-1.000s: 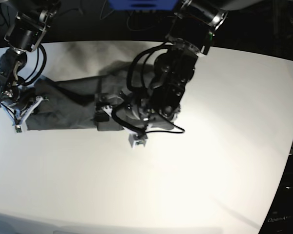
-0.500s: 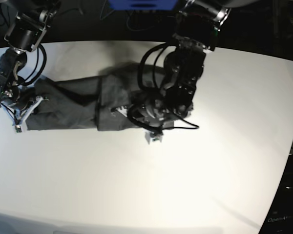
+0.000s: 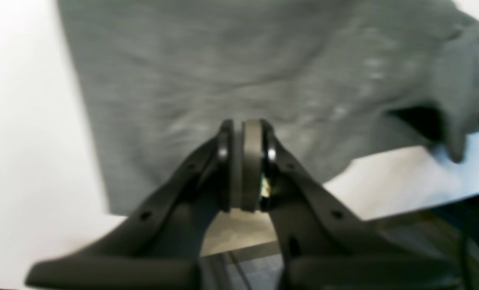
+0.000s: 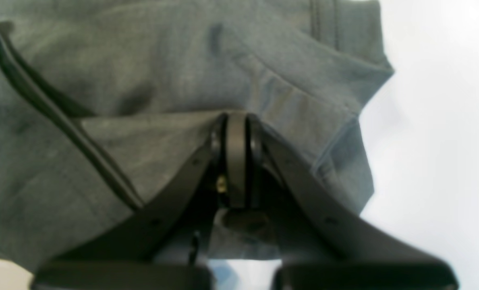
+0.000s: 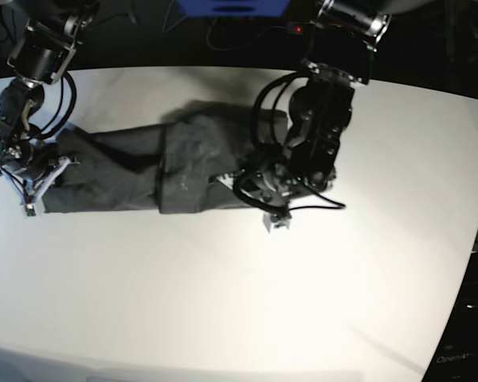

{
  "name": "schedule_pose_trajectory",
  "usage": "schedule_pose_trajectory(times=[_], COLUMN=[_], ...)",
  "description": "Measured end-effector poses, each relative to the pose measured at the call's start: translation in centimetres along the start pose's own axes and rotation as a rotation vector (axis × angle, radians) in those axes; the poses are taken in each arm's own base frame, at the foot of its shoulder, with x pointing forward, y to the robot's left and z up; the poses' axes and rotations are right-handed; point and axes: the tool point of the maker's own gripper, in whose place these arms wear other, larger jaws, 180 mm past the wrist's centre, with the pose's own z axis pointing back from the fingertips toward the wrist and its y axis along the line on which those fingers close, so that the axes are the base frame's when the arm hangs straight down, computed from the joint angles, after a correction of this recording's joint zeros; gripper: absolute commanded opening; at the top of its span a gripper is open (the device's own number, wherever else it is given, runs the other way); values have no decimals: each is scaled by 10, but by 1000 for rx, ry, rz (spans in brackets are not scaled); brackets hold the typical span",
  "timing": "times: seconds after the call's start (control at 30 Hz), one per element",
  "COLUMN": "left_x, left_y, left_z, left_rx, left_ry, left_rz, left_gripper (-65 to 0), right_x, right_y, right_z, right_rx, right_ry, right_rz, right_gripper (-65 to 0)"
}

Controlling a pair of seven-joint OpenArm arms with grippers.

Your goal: Fold the T-shirt properly

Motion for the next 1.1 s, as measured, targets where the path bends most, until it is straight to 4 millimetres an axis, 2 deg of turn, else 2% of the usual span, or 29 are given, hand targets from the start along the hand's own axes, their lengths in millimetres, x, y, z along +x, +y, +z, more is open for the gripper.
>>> schedule_pose_trajectory(times=[0.17,0.37,0.53,0.63,1.1], left_x=[1,-14,-18,-13,-4], left_y=[16,47,52,52,59], left_z=[-1,-20,-29,-32,-33], left_rx=[33,119,133,134,123], left_ry=[1,83,136,152,141], left_rz=[-5,17,33,36,38], left_gripper=[-618,-618,-618,-618,-618], right_x=[0,0,1,1,4], right_y=[1,1,2,2,-19], right_z=[0,0,-1,-1,7], right_rx=[1,2,4,3,-68], right_ry=[-1,-1,-7,-8,76], right_rz=[-1,-2,-3,-4,101], right_gripper=[-647,-647,-647,-643,-647])
